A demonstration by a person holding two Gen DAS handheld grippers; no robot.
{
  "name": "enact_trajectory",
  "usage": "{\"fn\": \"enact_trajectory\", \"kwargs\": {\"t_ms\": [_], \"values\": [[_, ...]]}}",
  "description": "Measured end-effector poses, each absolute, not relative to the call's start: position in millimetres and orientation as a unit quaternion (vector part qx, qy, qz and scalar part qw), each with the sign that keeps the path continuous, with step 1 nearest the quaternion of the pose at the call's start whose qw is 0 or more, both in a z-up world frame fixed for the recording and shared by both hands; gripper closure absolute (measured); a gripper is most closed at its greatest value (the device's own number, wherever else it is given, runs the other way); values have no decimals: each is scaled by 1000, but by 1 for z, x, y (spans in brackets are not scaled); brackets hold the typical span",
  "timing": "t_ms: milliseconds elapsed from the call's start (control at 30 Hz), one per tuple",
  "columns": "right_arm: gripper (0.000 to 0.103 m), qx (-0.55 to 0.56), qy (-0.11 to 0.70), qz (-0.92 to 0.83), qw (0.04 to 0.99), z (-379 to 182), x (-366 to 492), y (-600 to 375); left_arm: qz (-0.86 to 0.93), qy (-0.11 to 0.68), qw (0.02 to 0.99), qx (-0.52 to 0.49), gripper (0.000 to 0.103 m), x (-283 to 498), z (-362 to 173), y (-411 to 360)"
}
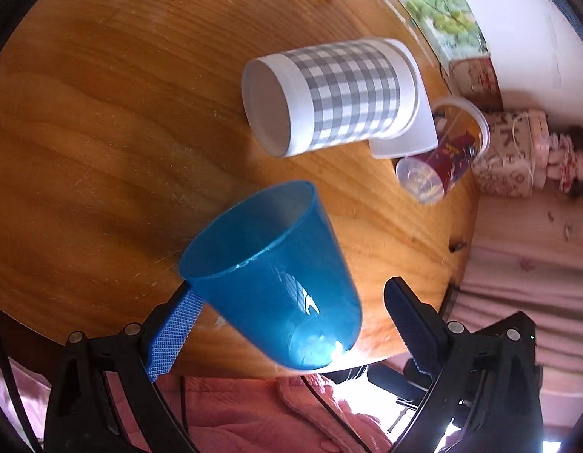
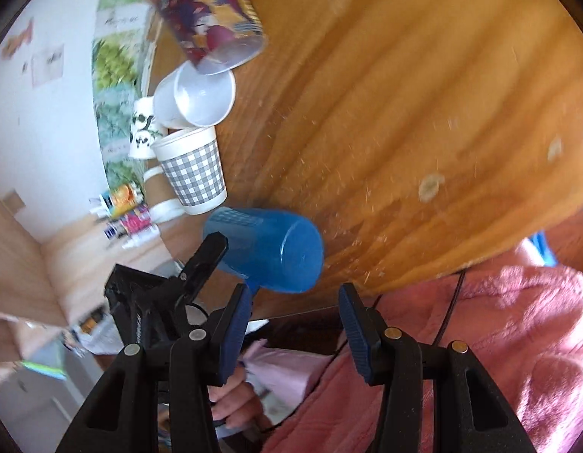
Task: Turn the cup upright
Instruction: 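Grasp the blue cup with the left gripper while the right gripper releases it, then lower the blue cup upright onto the desk with the left gripper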
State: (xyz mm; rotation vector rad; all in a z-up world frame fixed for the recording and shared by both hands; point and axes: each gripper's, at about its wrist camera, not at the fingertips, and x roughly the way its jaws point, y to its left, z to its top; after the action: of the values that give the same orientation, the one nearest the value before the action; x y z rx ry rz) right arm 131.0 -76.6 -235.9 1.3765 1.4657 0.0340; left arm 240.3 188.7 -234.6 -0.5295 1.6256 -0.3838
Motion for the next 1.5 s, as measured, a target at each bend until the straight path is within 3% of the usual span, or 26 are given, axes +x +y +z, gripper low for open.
{"fn": "enact_trajectory", "kwargs": {"t_ms": [100, 300, 433, 700, 1067, 1300, 1500], "values": [[53, 522, 634, 37, 570, -225, 147, -77, -151, 709, 644, -246, 6, 240, -239, 191], [43, 409, 660, 85, 625, -203, 173, -70, -117, 718, 642, -242, 13, 245, -244, 191], [39, 342, 655, 120, 663, -186, 186, -63, -118, 719, 643, -234, 20, 250, -243, 185], [36, 238, 633, 140, 723, -169, 190, -54, -129, 707, 673, -175, 21, 251, -226, 166], [34, 168, 536, 137, 816, -143, 180, -56, -195, 584, 787, -33, 28, 236, -168, 131], [34, 122, 475, 115, 864, -131, 161, -61, -223, 500, 835, 51, 28, 221, -161, 118], [34, 77, 447, 99, 886, -136, 136, -57, -236, 492, 833, 91, 29, 212, -177, 107]]}}
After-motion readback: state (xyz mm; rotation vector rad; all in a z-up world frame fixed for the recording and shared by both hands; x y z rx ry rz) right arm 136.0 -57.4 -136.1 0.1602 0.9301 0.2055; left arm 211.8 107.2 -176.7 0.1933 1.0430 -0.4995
